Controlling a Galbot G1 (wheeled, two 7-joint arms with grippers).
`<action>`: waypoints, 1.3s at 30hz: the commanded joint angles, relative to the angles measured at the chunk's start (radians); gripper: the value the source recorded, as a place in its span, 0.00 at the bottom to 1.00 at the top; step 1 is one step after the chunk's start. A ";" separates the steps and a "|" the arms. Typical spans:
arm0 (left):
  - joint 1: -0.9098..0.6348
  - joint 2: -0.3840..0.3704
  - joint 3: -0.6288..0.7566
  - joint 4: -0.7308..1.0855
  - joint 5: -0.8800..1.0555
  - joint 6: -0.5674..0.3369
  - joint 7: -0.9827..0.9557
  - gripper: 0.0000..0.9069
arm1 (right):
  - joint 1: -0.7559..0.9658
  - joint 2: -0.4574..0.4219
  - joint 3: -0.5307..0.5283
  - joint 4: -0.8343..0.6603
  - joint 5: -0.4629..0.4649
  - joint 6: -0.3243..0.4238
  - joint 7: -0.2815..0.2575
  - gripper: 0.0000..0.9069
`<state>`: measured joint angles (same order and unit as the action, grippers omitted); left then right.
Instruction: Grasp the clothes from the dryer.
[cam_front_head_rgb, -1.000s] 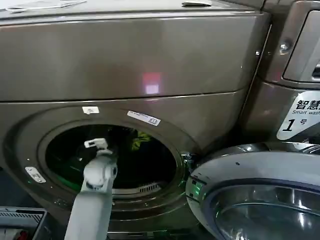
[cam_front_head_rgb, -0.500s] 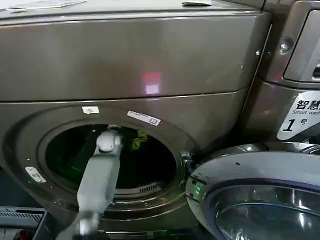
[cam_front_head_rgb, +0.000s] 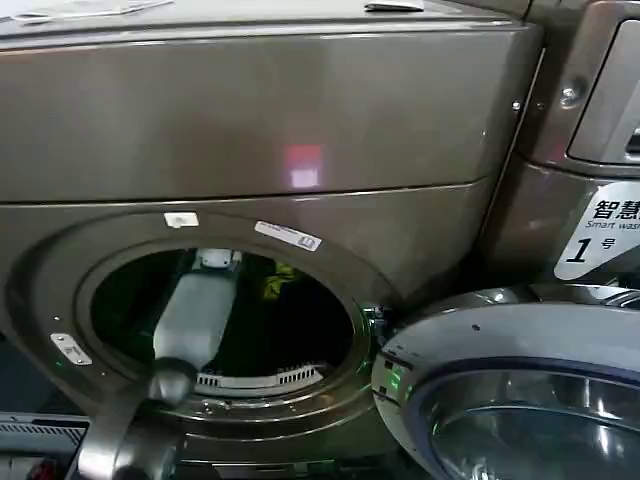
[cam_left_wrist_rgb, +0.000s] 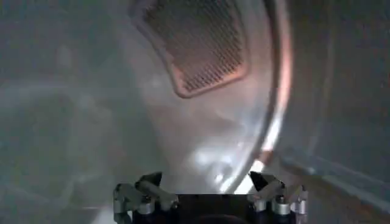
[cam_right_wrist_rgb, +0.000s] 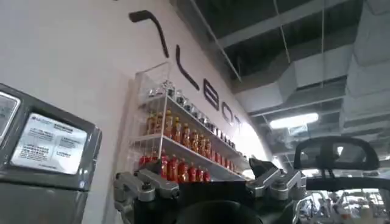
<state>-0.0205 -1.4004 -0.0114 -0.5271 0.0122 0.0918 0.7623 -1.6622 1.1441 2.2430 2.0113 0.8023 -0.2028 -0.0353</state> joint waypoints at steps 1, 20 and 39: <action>-0.107 0.005 0.239 0.168 0.286 -0.093 0.225 1.00 | 0.001 0.001 0.001 -0.002 -0.002 0.001 -0.001 1.00; -0.189 -0.085 0.442 0.265 0.480 -0.101 0.278 1.00 | 0.012 0.008 -0.008 -0.013 -0.020 0.006 -0.006 1.00; -0.166 -0.129 0.499 0.273 0.475 -0.119 0.236 1.00 | 0.015 0.012 -0.012 -0.012 -0.029 0.010 -0.010 1.00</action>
<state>-0.1865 -1.5195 0.4629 -0.2630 0.4765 -0.0243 0.9987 -1.6473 1.1562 2.2298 1.9979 0.7739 -0.1930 -0.0453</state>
